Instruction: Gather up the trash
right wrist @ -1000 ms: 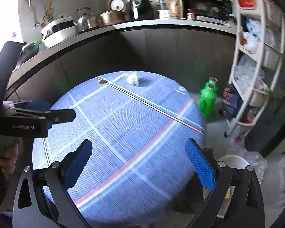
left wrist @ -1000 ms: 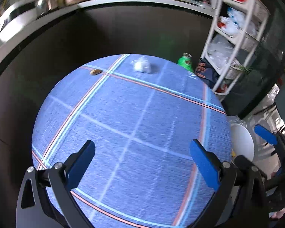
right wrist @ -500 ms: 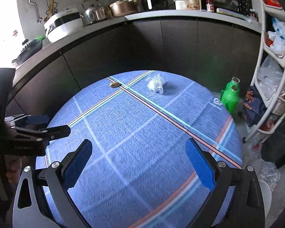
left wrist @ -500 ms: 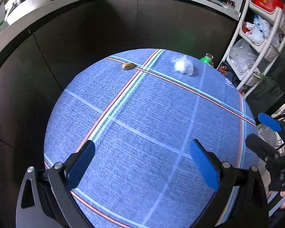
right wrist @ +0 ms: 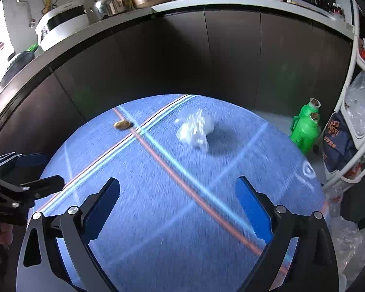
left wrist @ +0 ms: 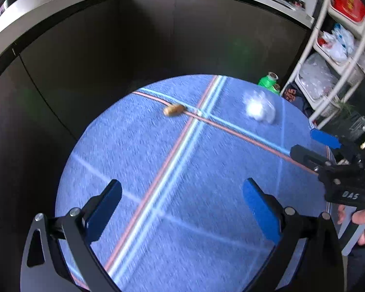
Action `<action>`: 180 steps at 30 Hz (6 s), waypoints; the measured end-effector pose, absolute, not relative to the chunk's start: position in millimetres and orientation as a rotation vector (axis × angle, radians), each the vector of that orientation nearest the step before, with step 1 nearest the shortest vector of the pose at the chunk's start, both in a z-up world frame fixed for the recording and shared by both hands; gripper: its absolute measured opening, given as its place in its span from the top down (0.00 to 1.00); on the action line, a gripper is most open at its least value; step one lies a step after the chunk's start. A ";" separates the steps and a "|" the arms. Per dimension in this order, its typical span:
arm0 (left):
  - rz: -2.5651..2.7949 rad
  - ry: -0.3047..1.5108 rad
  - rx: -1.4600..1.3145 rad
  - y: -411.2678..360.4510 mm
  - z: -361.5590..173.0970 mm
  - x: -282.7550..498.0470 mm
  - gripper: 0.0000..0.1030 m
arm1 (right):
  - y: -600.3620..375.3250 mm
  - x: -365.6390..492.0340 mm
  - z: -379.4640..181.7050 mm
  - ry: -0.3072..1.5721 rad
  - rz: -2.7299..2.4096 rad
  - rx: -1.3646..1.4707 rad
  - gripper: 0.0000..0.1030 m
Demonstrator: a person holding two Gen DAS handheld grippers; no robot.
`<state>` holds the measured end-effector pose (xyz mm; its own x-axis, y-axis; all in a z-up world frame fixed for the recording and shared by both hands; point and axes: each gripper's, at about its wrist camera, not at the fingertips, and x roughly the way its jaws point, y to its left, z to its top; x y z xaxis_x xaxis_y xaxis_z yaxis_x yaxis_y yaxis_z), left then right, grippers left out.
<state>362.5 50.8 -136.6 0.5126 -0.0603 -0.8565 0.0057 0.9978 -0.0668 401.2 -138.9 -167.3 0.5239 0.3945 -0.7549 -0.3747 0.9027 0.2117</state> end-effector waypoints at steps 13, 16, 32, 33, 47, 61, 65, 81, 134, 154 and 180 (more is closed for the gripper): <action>-0.081 1.060 -0.029 64.6 -170.8 448.1 0.22 | -104.7 477.8 -203.9 0.959 0.386 0.020 0.33; -0.105 1.057 -0.029 62.9 -174.3 459.1 0.26 | -103.0 484.4 -211.3 0.969 0.371 0.014 0.63; -0.170 1.093 0.010 37.8 -198.0 506.0 0.49 | -116.5 429.7 -200.9 0.907 0.435 -0.082 0.85; -0.171 1.091 0.019 35.6 -199.0 505.8 0.49 | -117.7 426.8 -199.5 0.903 0.437 -0.081 0.85; -0.156 1.056 -0.004 45.9 -197.2 478.2 0.82 | -127.8 398.7 -186.6 0.884 0.440 -0.050 0.84; -0.256 0.978 0.045 -3.0 -137.6 353.6 0.82 | -166.5 318.8 -150.6 0.825 0.431 0.007 0.84; -0.275 0.949 0.067 -26.2 -117.6 315.8 0.82 | -191.2 280.4 -136.4 0.799 0.425 0.049 0.84; -0.368 0.865 0.104 -122.0 -71.4 208.3 0.82 | -294.5 147.8 -96.3 0.685 0.299 0.162 0.84; -0.582 1.026 0.190 -377.7 -173.8 230.2 0.04 | -485.0 128.0 -265.9 0.904 0.048 0.273 0.08; -0.105 0.958 0.133 -176.7 -70.2 145.2 0.04 | -356.0 92.3 -118.2 0.836 0.190 0.097 0.08; 0.083 0.824 -0.006 -29.3 -5.7 40.4 0.04 | -206.6 41.1 -27.9 0.814 0.260 -0.109 0.08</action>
<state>40.4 -29.3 -5.7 0.6765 0.0717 -0.7330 -0.0761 0.9967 0.0273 41.1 -206.6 -27.9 0.6570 0.1868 -0.7304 -0.2705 0.9627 0.0029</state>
